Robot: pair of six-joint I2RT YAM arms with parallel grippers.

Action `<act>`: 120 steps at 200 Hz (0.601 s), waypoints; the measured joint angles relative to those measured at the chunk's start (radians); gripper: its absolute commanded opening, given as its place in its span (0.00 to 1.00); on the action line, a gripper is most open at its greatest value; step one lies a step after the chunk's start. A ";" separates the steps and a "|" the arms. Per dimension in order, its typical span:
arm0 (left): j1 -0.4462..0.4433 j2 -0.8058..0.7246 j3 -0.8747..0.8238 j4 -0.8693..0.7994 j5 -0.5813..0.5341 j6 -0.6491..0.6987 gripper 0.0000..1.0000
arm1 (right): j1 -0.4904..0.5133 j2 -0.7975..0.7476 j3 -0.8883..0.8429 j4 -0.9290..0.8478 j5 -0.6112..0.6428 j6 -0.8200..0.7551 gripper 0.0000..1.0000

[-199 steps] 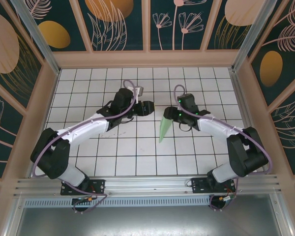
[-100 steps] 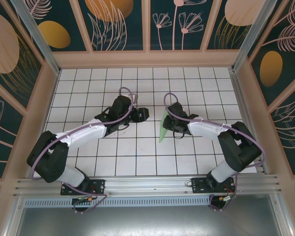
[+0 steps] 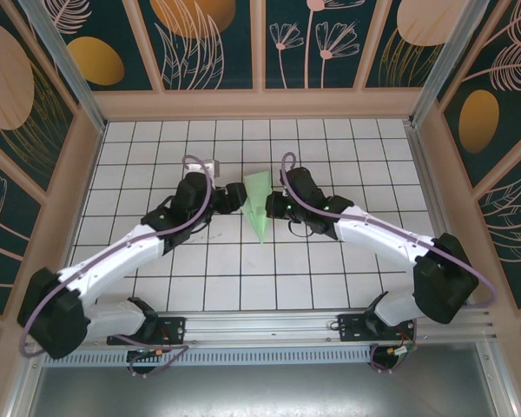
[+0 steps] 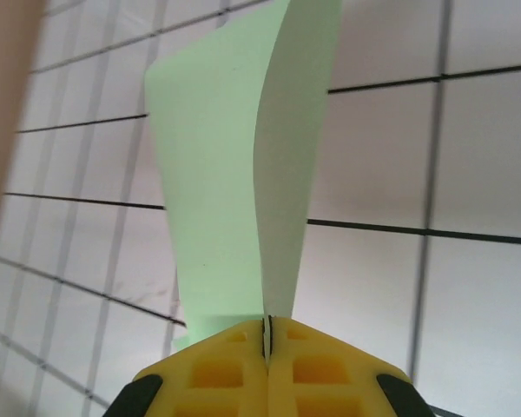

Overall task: Fold a paper plane with a square sheet of paper (fold left side to right side)
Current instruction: Place the paper plane at the center of the table.

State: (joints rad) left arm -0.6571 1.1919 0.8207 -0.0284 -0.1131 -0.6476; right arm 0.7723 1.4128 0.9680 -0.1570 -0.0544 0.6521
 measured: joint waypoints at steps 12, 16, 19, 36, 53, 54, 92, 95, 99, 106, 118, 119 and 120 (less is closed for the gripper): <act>0.000 -0.061 -0.019 -0.003 -0.040 -0.003 0.81 | -0.008 -0.006 -0.037 0.060 -0.044 0.001 0.00; 0.000 -0.076 -0.025 -0.003 -0.050 -0.003 0.81 | -0.011 -0.006 -0.052 0.076 -0.056 0.001 0.00; 0.000 -0.087 -0.028 -0.003 -0.057 -0.003 0.81 | -0.014 -0.003 -0.067 0.088 -0.066 0.002 0.00; 0.001 -0.124 -0.036 -0.006 -0.089 -0.003 0.81 | -0.036 0.021 -0.148 0.138 -0.109 0.002 0.00; 0.001 -0.127 -0.036 -0.010 -0.107 -0.003 0.81 | -0.067 0.061 -0.216 0.155 -0.124 0.000 0.01; 0.001 -0.127 -0.036 -0.011 -0.108 -0.003 0.81 | -0.069 0.063 -0.221 0.155 -0.125 0.000 0.01; 0.001 -0.117 -0.040 -0.033 -0.113 -0.003 0.82 | -0.141 0.072 -0.274 0.138 -0.108 -0.026 0.17; 0.001 -0.115 -0.040 -0.034 -0.113 -0.003 0.82 | -0.147 0.070 -0.274 0.133 -0.100 -0.030 0.19; 0.001 -0.114 -0.040 -0.035 -0.113 -0.003 0.82 | -0.152 0.068 -0.274 0.128 -0.095 -0.034 0.21; 0.001 -0.112 -0.040 -0.037 -0.113 -0.003 0.82 | -0.163 0.061 -0.274 0.109 -0.076 -0.042 0.24; 0.001 -0.110 -0.040 -0.038 -0.113 -0.003 0.82 | -0.177 0.058 -0.270 0.070 -0.044 -0.059 0.31; 0.001 -0.109 -0.040 -0.038 -0.113 -0.003 0.82 | -0.178 0.058 -0.269 0.063 -0.038 -0.057 0.32; 0.001 -0.109 -0.040 -0.038 -0.113 -0.003 0.82 | -0.179 0.058 -0.269 0.060 -0.035 -0.058 0.33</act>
State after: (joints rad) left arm -0.6563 1.0824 0.7811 -0.0666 -0.2260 -0.6506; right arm 0.5938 1.4708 0.6994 -0.0975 -0.0898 0.5945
